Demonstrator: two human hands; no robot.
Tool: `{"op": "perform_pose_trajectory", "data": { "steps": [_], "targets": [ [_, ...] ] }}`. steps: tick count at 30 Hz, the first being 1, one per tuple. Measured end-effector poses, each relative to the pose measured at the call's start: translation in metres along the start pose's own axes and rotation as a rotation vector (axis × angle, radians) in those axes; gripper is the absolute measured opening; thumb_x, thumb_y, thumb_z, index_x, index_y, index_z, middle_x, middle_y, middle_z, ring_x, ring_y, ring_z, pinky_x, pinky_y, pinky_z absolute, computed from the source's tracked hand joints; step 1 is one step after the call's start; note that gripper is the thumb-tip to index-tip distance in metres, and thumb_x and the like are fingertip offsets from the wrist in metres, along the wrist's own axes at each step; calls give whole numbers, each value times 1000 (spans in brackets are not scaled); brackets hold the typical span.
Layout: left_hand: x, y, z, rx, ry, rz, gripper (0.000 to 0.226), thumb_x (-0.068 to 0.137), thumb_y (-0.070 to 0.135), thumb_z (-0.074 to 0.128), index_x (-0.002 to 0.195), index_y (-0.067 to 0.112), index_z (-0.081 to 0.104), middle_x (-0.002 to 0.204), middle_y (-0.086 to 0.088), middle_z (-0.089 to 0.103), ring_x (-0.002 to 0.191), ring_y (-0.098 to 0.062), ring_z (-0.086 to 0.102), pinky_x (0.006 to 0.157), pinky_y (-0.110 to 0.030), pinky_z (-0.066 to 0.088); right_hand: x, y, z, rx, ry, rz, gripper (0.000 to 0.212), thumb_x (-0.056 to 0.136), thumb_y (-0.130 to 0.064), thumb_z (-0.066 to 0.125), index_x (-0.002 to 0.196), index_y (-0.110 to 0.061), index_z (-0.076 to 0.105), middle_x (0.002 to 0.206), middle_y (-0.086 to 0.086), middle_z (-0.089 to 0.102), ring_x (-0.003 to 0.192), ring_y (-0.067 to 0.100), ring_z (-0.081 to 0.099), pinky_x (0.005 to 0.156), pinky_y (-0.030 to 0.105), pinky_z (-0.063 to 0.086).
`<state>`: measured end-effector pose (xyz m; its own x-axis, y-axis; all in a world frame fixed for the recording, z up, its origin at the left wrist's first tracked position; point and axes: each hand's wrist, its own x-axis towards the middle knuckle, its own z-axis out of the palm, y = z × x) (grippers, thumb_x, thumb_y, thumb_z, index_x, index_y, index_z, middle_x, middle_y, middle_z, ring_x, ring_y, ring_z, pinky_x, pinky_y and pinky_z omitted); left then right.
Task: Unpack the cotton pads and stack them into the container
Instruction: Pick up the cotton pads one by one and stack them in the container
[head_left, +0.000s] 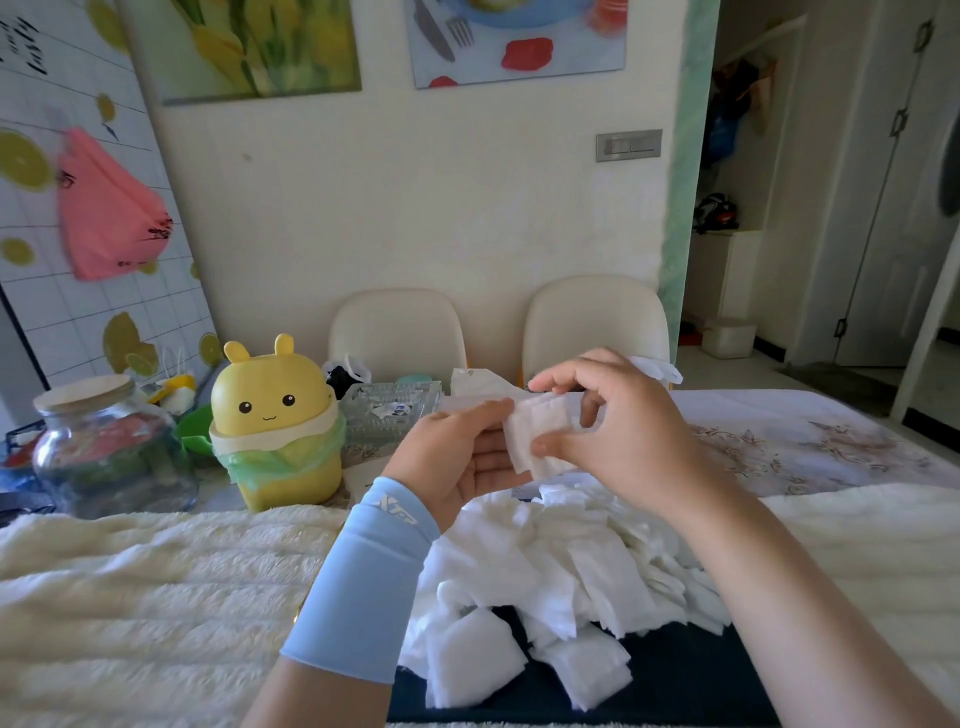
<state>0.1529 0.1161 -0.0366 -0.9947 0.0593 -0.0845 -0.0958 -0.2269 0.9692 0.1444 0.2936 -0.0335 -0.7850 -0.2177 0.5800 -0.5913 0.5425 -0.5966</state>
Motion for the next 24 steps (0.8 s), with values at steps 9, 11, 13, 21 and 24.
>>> {"op": "perform_pose_trajectory", "data": {
  "steps": [9,11,13,21,24],
  "targets": [
    [0,2,-3,-79,0,-77,22,96,16,57,99,0,70,85,-15,74,71,-25,72,66,-35,63,1,0,1,13,38,-142,19,67,-21,93,74,-28,76,93,-16,66,94,7,63,84,25,48],
    [0,3,-5,-113,51,-49,21,98,16,56,101,-2,69,81,-15,75,67,-23,73,58,-31,61,1,-2,-5,145,26,-70,24,67,-17,93,70,-29,72,90,-10,71,87,5,65,81,19,46],
    [0,1,-6,-114,100,7,24,98,15,58,107,-6,66,88,-19,75,73,-27,74,58,-31,61,2,-5,-13,365,14,46,26,69,-8,90,72,-23,70,83,4,73,77,12,64,78,31,49],
    [-6,-1,5,195,20,100,25,96,16,59,105,-3,72,100,-25,74,96,-37,72,76,-38,62,0,-6,-12,325,-193,197,70,67,-5,91,123,-34,59,89,0,75,83,28,72,82,39,60],
    [-8,0,6,198,-13,103,30,98,20,59,107,-5,70,103,-27,72,94,-37,72,74,-37,62,1,-3,-8,204,-146,191,77,63,-12,95,125,-39,58,87,-4,72,77,20,69,81,34,57]
  ]
}}
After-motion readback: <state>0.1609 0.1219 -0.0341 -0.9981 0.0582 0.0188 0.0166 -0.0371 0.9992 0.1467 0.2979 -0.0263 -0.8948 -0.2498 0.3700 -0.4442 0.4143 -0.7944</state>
